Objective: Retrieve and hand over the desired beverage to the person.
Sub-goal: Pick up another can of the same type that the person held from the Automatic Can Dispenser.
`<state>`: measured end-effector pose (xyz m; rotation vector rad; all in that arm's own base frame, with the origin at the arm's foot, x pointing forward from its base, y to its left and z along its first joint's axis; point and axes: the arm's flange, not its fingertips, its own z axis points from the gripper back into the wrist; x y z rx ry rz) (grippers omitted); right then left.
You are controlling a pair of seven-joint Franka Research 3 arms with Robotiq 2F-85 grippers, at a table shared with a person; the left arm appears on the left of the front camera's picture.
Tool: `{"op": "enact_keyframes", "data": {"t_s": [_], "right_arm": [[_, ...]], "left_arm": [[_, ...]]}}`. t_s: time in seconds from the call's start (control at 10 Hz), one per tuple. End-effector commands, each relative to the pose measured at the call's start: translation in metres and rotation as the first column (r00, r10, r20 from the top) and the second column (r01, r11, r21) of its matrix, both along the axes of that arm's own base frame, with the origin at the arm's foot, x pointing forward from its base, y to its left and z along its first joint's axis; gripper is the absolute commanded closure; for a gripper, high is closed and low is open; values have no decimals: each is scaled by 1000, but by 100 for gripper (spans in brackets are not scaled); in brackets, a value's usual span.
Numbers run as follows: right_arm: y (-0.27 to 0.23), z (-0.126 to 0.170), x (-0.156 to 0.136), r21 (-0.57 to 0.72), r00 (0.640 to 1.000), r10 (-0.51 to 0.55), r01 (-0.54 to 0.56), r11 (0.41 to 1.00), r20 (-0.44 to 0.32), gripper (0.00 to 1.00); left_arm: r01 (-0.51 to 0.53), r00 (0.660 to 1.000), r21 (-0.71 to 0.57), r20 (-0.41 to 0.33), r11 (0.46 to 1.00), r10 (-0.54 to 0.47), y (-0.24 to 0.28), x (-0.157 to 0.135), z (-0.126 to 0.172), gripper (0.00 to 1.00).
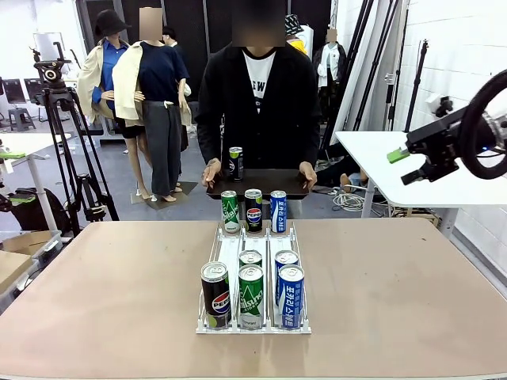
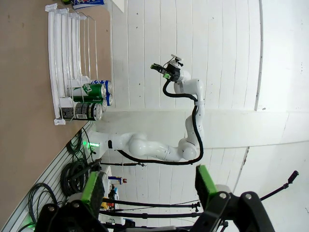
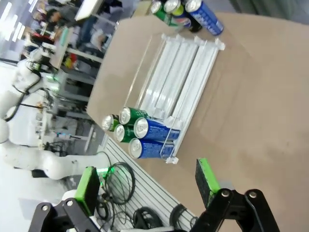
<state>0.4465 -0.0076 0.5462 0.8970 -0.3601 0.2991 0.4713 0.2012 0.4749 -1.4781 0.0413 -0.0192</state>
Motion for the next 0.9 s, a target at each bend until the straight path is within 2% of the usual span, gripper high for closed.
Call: {"op": "enact_keyframes", "data": {"t_s": [0.0, 0.5, 0.8], "right_arm": [[22, 6, 12, -96, 999, 7, -11, 995, -45, 0], [91, 6, 33, -278, 994, 30, -58, 959, -104, 0], [125, 3, 39, -337, 990, 44, -88, 938, -136, 0]], "left_arm": [[-7, 1000, 7, 1, 1000, 7, 1, -1, 1, 0], [-7, 1000, 7, 1, 1000, 7, 1, -1, 1, 0], [-7, 1000, 7, 1, 1000, 7, 1, -1, 1, 0]]}}
